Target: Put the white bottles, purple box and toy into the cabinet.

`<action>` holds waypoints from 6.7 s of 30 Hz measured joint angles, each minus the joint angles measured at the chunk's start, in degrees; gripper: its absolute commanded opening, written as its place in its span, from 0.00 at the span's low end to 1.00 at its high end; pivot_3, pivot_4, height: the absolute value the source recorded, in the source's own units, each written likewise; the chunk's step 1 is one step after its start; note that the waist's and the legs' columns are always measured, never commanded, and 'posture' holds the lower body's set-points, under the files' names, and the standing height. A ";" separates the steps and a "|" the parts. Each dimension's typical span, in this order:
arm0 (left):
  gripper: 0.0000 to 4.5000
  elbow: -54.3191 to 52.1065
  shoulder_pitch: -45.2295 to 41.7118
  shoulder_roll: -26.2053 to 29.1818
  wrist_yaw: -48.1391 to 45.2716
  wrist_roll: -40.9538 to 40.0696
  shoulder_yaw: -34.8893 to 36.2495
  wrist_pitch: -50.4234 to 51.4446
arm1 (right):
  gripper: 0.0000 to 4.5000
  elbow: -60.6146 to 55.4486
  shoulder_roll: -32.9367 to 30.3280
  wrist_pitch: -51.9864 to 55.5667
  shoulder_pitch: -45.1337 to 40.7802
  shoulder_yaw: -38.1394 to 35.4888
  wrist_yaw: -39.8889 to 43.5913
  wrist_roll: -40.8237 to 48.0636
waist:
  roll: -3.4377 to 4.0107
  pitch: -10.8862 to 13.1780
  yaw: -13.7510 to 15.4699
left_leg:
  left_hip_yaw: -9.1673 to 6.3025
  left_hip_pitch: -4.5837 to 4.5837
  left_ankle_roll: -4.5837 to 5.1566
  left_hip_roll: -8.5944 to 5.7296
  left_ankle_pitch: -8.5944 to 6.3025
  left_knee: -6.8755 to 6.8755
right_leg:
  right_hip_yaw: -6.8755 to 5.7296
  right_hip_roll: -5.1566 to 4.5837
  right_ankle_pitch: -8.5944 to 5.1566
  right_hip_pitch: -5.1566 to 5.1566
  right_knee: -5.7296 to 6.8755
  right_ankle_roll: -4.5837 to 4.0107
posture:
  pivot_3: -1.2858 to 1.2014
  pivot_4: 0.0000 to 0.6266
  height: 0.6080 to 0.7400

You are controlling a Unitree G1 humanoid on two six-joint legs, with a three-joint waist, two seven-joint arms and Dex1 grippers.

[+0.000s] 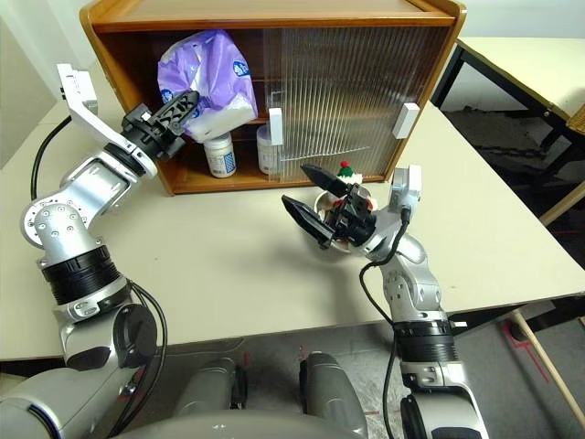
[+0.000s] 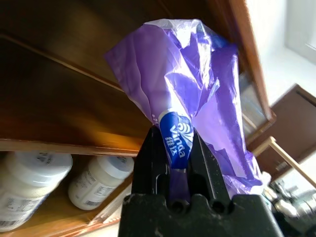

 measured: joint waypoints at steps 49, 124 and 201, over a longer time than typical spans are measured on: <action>0.59 -2.27 7.39 12.47 -14.48 14.10 -21.64 -18.20 | 1.00 3.90 0.33 -11.52 -0.98 4.89 -1.72 -6.86 | -0.07 -0.07 0.82 | 0.07 0.12 -0.01 -0.01 0.03 0.00 | 0.00 0.02 -0.03 0.06 0.03 -0.05 | 0.57 0.00 1.00; 0.01 30.69 -4.96 -2.61 -14.76 43.31 -28.98 -44.00 | 1.00 3.80 -0.49 -11.17 1.68 4.69 -3.78 -6.70 | -0.01 -0.11 -2.37 | 0.06 0.64 0.15 0.04 0.11 0.02 | 0.18 0.32 0.29 0.31 0.18 0.02 | 0.54 0.00 1.00; 1.00 3.86 36.45 25.12 -59.49 22.81 -20.73 -49.15 | 0.01 31.33 -20.65 -10.71 -12.69 -18.59 -21.22 -9.92 | 0.01 -0.09 2.36 | 0.59 0.83 0.13 0.21 0.09 -0.95 | 1.44 0.72 -0.25 0.06 -0.39 -0.58 | 0.59 0.00 1.00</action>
